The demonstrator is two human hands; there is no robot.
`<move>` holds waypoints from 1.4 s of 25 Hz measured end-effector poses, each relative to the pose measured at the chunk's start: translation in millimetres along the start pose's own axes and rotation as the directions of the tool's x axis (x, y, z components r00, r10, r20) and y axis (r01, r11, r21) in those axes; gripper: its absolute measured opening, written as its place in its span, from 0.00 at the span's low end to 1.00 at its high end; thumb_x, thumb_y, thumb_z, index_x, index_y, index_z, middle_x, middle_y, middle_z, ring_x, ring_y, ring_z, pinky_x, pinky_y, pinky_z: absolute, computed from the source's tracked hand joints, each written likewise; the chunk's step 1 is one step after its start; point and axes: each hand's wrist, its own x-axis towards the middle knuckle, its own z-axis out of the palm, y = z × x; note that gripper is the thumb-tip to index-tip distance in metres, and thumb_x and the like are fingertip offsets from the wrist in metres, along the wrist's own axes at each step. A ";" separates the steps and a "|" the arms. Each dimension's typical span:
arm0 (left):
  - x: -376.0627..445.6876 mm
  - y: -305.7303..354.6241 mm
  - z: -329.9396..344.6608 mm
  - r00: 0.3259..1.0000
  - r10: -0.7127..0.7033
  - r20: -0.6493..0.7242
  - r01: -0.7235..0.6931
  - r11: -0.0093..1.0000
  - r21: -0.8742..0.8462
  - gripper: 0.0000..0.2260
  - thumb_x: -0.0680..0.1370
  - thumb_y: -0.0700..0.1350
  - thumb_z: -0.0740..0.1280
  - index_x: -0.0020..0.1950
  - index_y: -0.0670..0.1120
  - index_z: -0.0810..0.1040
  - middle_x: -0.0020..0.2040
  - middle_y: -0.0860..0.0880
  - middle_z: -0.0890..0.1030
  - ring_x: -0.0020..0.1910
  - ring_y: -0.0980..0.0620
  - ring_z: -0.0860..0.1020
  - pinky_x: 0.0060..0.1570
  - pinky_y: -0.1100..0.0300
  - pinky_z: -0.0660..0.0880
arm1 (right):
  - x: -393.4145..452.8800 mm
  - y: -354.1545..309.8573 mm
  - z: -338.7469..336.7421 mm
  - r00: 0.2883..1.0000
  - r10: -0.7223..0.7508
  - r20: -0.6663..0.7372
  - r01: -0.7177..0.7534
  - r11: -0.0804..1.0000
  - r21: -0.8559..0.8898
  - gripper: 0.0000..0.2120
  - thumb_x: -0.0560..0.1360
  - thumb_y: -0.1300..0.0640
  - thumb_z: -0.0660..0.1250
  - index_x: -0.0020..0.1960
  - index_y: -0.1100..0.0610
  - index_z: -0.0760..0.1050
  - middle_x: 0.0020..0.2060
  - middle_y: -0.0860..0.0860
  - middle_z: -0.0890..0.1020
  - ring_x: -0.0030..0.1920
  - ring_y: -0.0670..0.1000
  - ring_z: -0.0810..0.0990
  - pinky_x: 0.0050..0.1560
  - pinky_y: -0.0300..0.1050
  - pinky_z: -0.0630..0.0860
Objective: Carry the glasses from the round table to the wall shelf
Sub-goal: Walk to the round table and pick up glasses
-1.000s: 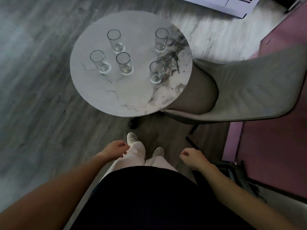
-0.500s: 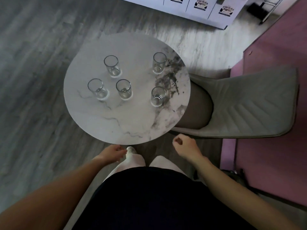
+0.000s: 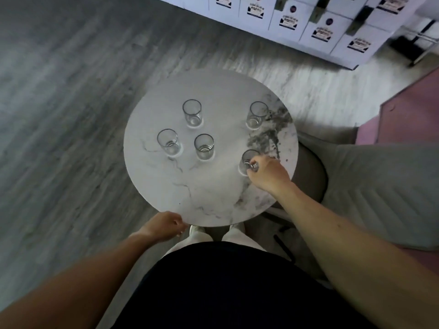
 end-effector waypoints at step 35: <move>41.9 168.0 -154.3 0.820 0.303 -0.485 -0.041 0.877 0.478 0.14 0.81 0.57 0.58 0.57 0.50 0.74 0.54 0.40 0.83 0.53 0.37 0.81 0.49 0.50 0.74 | 37.0 -21.9 -78.0 0.976 -0.217 -0.020 0.214 0.971 -0.105 0.12 0.80 0.48 0.61 0.56 0.54 0.77 0.52 0.55 0.82 0.53 0.58 0.81 0.52 0.51 0.77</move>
